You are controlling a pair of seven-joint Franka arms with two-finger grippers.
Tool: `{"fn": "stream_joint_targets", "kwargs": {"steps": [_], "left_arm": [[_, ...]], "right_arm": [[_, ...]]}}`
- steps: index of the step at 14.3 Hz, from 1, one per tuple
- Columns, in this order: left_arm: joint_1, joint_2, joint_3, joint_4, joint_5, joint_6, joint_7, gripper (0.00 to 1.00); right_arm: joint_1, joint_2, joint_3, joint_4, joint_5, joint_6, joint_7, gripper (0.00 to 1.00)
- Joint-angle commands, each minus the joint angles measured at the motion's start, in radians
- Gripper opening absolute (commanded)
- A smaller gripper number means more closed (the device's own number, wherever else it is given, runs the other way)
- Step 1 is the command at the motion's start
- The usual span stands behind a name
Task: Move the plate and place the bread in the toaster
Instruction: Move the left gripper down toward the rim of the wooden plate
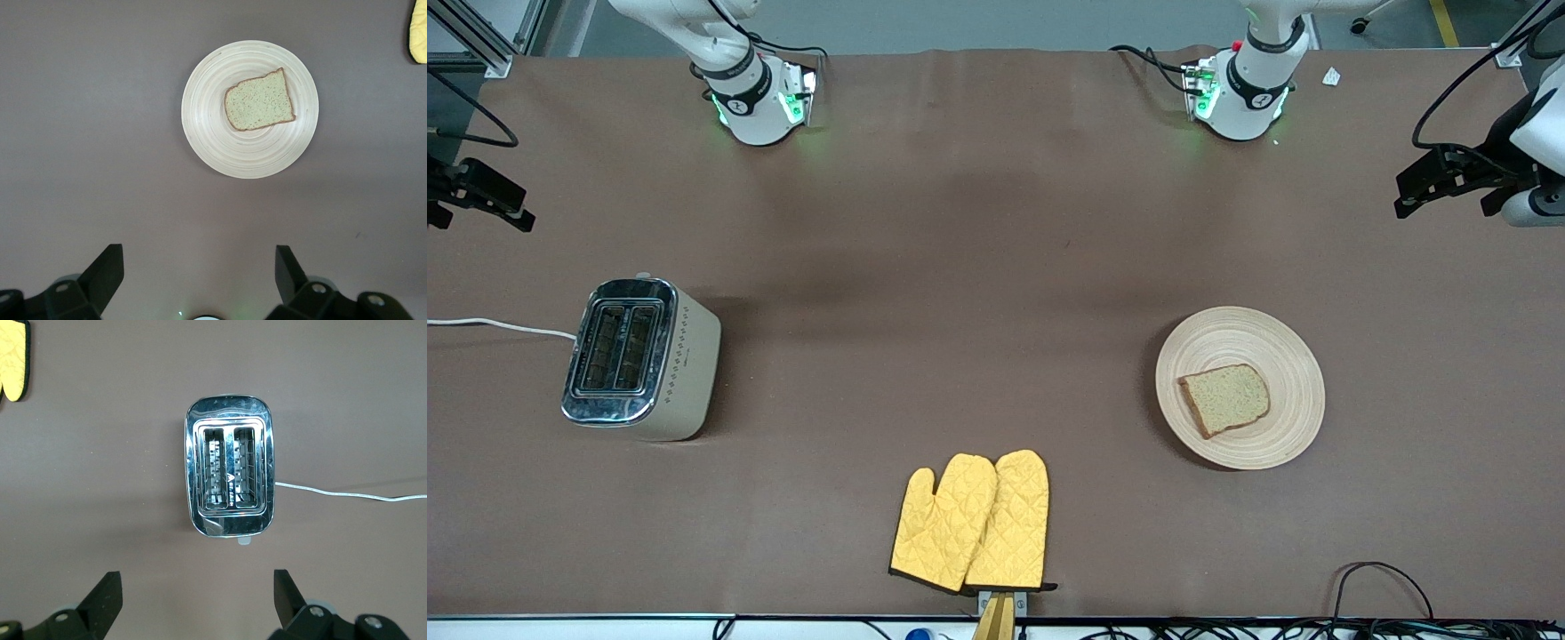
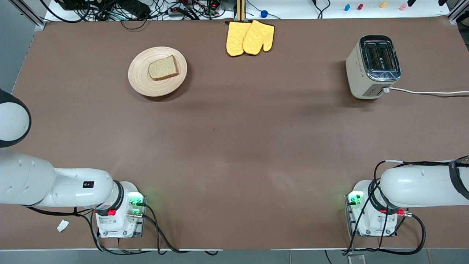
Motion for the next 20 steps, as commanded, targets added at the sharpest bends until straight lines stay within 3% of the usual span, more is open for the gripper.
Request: {"fn": "stream_joint_targets", "kwargs": {"steps": [1, 3, 6, 9, 16, 20], "left_arm": [[-0.001, 0.008, -0.001, 0.023, -0.001, -0.022, -0.008, 1.0], [0.003, 0.015, 0.0, 0.023, -0.001, -0.02, 0.007, 1.0], [0.019, 0.104, 0.0, 0.075, -0.004, -0.007, 0.05, 1.0], [0.051, 0.205, 0.0, 0.086, -0.034, 0.125, 0.108, 1.0], [0.18, 0.487, -0.001, 0.082, -0.268, 0.366, 0.126, 1.0], [0.254, 0.632, -0.001, 0.08, -0.401, 0.452, 0.31, 1.0]], "right_arm": [[-0.004, -0.009, 0.004, -0.01, 0.003, -0.002, -0.007, 1.0], [-0.004, -0.009, 0.004, -0.01, 0.003, -0.002, -0.007, 1.0], [-0.004, -0.009, 0.004, -0.01, 0.003, -0.002, -0.007, 1.0], [-0.005, -0.009, 0.004, -0.01, 0.003, -0.003, -0.007, 1.0], [-0.005, -0.009, 0.004, -0.01, 0.003, -0.003, -0.007, 1.0], [-0.005, -0.009, 0.004, -0.01, 0.003, -0.003, -0.007, 1.0]]}}
